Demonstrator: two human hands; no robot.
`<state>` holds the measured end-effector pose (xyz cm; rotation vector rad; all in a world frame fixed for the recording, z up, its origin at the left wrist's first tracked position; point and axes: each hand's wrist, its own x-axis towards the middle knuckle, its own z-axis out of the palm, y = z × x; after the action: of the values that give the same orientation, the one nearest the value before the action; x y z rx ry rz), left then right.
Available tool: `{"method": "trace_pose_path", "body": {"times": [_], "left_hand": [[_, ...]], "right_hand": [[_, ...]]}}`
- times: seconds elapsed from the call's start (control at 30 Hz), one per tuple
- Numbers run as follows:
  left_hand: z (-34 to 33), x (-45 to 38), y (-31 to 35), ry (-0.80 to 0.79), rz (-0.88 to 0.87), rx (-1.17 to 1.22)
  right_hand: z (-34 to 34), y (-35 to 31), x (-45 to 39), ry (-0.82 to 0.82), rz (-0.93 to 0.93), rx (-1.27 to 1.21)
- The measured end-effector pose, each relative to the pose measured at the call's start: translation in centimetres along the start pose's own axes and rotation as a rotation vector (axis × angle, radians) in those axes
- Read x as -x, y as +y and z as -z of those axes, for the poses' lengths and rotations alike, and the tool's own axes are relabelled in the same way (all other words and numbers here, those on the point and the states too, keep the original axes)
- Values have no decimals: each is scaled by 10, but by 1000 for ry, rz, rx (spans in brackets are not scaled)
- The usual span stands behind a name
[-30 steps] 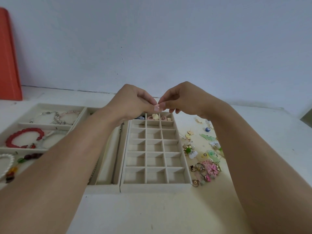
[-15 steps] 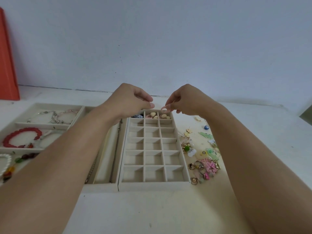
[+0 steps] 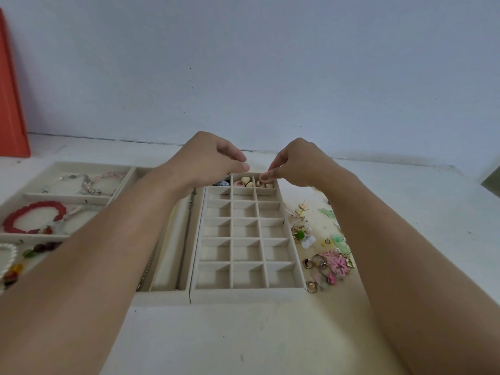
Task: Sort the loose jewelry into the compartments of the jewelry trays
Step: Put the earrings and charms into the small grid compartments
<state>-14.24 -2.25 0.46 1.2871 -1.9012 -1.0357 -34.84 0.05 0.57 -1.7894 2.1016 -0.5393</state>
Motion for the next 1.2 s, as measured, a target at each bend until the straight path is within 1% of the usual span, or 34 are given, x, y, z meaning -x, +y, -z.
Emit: {"method": "trace_pose_path", "body": {"times": [0.1,0.2,0.37,0.5,0.63,0.77,0.9,1.0,1.1,1.2], "left_hand": [[-1,-1,-1,-3,2,-8],[-2,-2,-2,2,-9,-8],[-3,1,-1,-46,-58,6],[-2,2,2,-21,-84,7],[-2,4,3,-10,-78,56],[-1,3,4,52,-74,89],[-1,-1,3,81,-70,105],[0,-3,2,79,-60,130],[1,-4,2,68,-63,127],[1,-4,1,99,-46,122]], "right_hand": [[1,-1,0,-2,1,4],[8,-7,3,-14,50,-5],[26,-17,13,-32,161,-124],[25,-22,17,-15,223,-181],[23,-21,16,-26,191,-365],[20,-18,19,-201,216,-503],[13,-21,20,-253,224,-589],[9,-22,19,-237,202,-649],[9,-19,16,-204,174,-643],[11,-17,14,-177,150,-666]]}}
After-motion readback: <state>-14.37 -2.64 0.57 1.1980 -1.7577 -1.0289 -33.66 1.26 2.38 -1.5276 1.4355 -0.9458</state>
